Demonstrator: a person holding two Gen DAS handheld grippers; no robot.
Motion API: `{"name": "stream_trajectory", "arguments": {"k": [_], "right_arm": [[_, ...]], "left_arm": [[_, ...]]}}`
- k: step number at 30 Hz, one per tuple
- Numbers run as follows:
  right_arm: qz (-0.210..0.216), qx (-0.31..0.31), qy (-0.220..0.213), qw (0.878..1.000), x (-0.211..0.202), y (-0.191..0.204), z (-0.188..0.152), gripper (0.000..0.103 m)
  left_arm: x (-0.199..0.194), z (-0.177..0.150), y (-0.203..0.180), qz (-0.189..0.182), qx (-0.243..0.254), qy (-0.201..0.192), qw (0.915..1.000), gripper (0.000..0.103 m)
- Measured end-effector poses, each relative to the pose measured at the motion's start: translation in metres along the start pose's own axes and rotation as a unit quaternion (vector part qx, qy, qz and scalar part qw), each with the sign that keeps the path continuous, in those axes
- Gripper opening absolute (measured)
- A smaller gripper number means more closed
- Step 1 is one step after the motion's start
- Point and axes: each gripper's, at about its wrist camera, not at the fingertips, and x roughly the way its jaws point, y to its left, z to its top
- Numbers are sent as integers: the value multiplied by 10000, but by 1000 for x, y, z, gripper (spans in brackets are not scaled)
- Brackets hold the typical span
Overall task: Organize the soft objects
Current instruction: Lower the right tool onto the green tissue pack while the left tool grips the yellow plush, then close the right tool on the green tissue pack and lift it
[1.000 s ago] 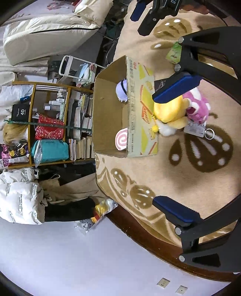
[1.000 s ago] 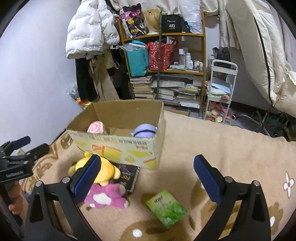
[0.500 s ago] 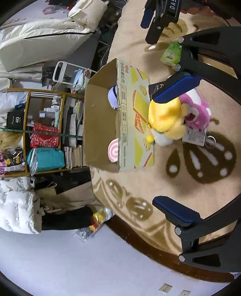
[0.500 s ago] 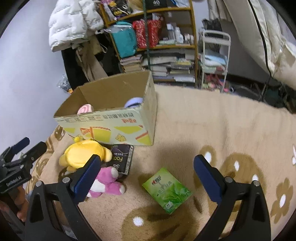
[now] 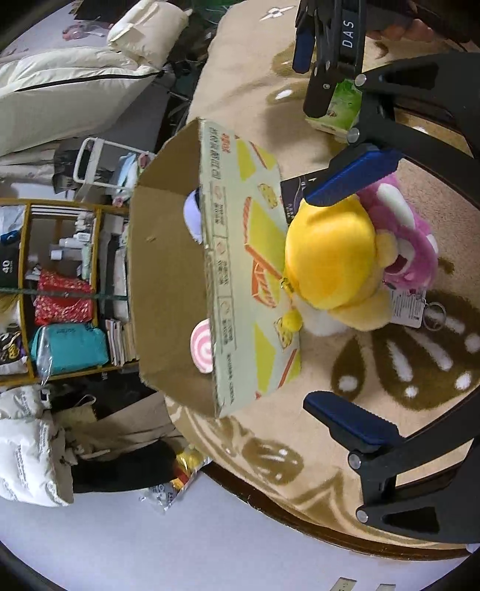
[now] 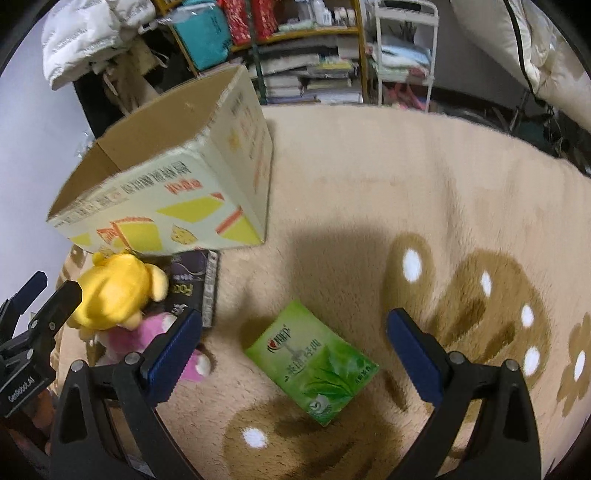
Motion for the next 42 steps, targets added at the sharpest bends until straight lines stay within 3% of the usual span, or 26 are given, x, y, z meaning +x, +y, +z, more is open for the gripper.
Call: {"name": "stream_trajectory", "arguments": {"k": [12, 16, 23, 29, 36, 42], "right_arm": [[-52, 207, 847, 9962, 38, -11, 1, 103], [-35, 121, 1029, 9946, 50, -7, 3, 94], [-152, -26, 1058, 9943, 58, 0, 5, 94], [-176, -188, 1049, 9941, 60, 14, -13, 93], [-106, -322, 925, 9951, 58, 24, -17, 92], [7, -431, 541, 9976, 46, 35, -15, 92]], "left_arm": [[26, -3, -19, -68, 237, 297, 9993, 99], [29, -4, -18, -166, 170, 409, 9989, 99], [38, -7, -12, -488, -66, 682, 9965, 97], [40, -10, -11, -921, -269, 902, 9913, 70], [30, -13, -14, -747, -155, 820, 9937, 66], [16, -15, -14, -523, -22, 702, 9962, 65]]}}
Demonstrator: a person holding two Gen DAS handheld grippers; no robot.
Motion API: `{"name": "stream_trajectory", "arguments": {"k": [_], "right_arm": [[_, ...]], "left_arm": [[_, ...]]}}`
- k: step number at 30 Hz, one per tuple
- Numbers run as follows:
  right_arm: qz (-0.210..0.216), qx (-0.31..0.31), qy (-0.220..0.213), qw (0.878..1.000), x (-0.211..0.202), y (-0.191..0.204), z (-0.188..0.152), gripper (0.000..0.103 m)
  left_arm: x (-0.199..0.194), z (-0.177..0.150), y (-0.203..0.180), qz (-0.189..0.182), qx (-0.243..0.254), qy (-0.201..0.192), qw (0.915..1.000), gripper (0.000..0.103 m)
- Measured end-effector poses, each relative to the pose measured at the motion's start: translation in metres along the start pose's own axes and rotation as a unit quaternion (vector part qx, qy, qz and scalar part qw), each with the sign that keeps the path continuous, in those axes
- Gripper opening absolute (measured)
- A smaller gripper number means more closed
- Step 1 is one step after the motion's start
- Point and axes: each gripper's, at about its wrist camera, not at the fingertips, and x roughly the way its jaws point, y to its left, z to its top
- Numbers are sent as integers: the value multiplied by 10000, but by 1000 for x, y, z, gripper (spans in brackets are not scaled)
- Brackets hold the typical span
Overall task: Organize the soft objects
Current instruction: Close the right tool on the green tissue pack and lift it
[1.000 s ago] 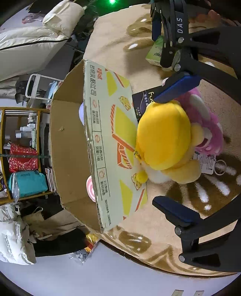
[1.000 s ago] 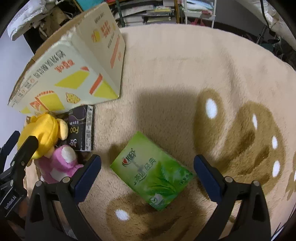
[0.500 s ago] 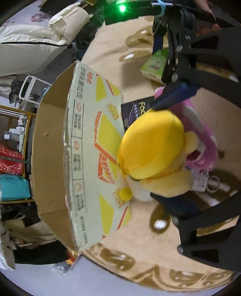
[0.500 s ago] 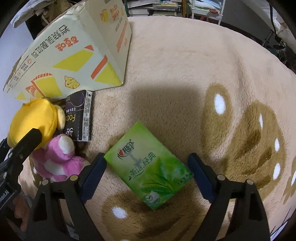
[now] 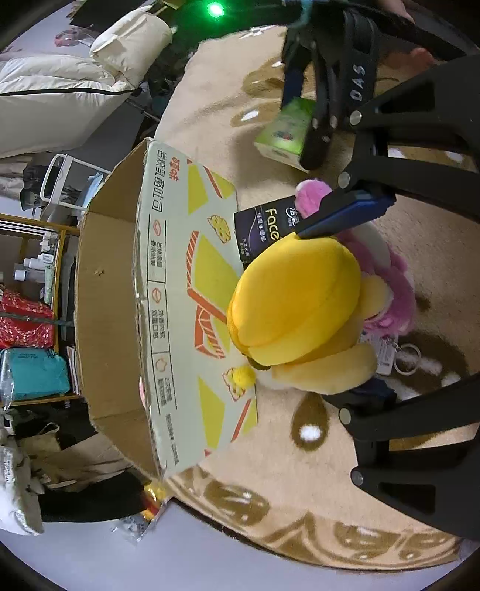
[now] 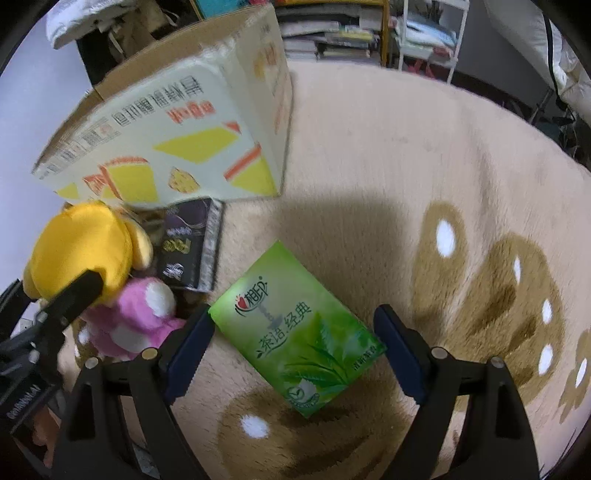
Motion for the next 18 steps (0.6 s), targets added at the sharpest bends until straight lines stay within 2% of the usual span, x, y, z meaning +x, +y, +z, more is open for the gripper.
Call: {"name": "stream_trajectory", "arguments": {"k": [4, 10, 15, 18], "right_arm": [[129, -94, -321, 9994, -11, 9, 1, 92], [167, -194, -370, 9990, -20, 11, 7, 92], [191, -212, -456, 9986, -31, -9, 5, 92], [242, -196, -654, 9974, -42, -11, 4, 92]], "left_arm": [[-8, -3, 0, 129, 54, -98, 9999, 65], [-12, -2, 1, 364, 31, -218, 9991, 66], [-20, -1, 10, 480, -111, -405, 9980, 65], [-30, -1, 16, 686, -142, -576, 9959, 65]]}}
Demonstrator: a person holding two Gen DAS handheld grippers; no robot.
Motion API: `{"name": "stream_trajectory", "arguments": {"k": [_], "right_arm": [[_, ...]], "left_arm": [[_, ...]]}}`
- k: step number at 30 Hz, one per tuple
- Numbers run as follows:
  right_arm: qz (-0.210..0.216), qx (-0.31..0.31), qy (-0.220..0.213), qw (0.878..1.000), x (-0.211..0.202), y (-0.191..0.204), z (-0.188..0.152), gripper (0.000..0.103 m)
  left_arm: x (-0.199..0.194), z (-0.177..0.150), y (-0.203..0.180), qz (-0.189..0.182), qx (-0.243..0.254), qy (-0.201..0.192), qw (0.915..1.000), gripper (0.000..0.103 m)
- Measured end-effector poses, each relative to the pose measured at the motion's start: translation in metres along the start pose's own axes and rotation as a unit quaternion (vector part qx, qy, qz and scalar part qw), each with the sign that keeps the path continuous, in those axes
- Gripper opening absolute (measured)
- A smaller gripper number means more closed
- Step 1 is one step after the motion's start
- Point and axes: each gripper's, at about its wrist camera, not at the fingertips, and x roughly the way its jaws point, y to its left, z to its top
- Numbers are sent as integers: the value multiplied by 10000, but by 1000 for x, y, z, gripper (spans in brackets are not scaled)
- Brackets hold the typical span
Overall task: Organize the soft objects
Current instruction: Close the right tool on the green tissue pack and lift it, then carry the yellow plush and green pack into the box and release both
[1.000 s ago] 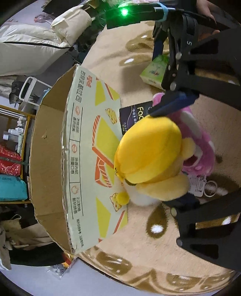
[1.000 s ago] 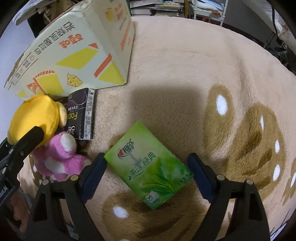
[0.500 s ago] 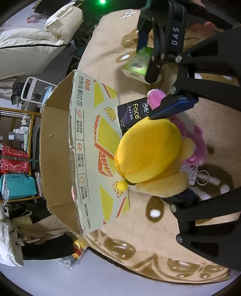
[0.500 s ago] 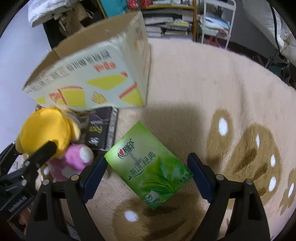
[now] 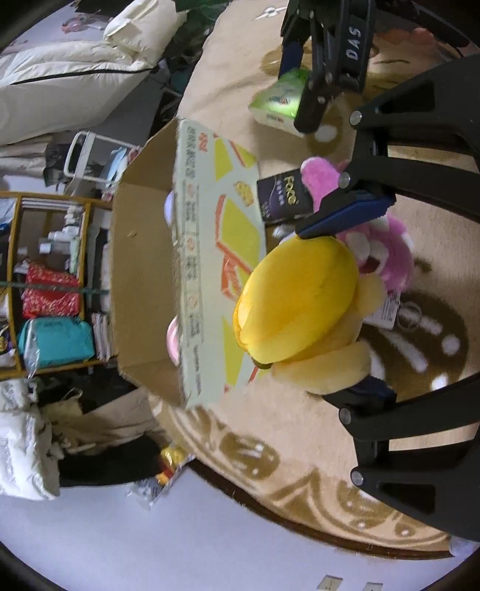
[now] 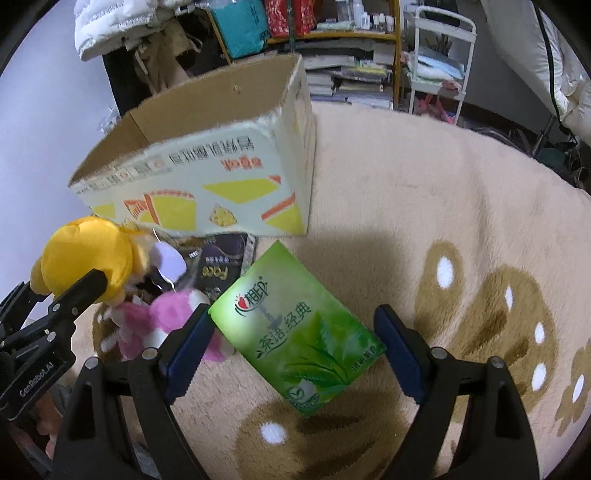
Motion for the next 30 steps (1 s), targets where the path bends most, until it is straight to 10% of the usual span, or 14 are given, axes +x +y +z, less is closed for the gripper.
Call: {"name": "stream_trajectory", "arguments": {"k": [20, 30], "right_arm": [[536, -333, -1895, 9798, -83, 24, 26, 92], [481, -724, -2271, 9700, -91, 39, 48, 92]], "left_arm": [[-73, 20, 30, 824, -194, -1594, 9836, 65], [-77, 44, 34, 642, -200, -1983, 9778, 65]]}}
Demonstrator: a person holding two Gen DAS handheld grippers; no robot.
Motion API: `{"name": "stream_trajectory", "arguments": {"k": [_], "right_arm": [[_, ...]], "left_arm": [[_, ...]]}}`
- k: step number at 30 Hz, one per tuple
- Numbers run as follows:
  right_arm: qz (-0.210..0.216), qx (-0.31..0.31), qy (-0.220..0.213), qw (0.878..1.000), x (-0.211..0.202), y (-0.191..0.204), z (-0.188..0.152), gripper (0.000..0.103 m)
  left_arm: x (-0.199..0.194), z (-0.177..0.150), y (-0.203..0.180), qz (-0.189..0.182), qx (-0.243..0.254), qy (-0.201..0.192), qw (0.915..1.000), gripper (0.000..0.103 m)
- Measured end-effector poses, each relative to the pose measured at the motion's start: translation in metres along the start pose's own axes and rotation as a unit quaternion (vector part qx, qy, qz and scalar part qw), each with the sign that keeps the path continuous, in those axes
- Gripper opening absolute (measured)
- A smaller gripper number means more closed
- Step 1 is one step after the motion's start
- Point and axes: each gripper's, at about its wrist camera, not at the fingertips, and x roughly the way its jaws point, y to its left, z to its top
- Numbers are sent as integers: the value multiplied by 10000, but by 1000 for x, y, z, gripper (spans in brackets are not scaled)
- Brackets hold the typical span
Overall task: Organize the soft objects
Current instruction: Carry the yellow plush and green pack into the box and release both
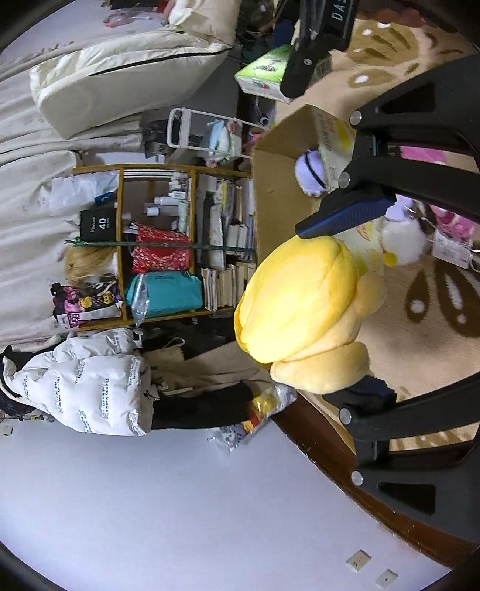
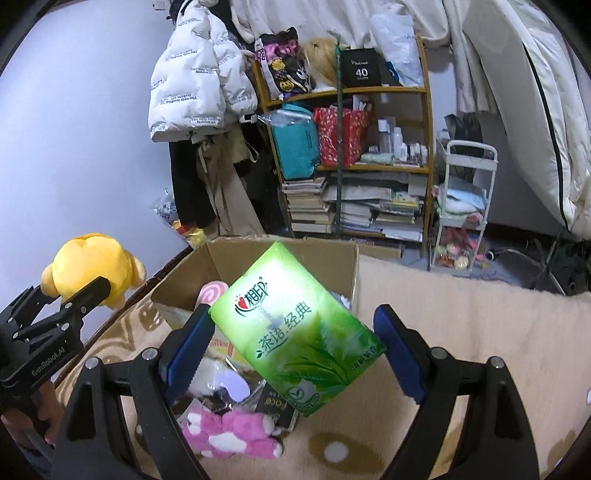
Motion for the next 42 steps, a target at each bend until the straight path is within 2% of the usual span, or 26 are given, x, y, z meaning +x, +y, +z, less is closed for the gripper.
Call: {"name": "stream_trajectory", "arguments": {"k": [5, 13, 23, 31, 42], "right_arm": [[16, -51, -150, 9999, 3, 0, 12, 92], [128, -249, -369, 9989, 11, 3, 33, 92], [178, -357, -463, 9981, 41, 3, 40, 92], [264, -191, -166, 9993, 75, -6, 28, 92], [346, 74, 47, 9994, 90, -21, 21, 92]], "left_arm": [[8, 14, -2, -55, 60, -215, 9997, 65], [26, 29, -7, -173, 258, -327, 9990, 66], [61, 20, -17, -224, 430, -140, 9987, 66], [96, 9, -29, -364, 445, 302, 9979, 66], [108, 0, -31, -353, 482, 469, 9971, 67]]}}
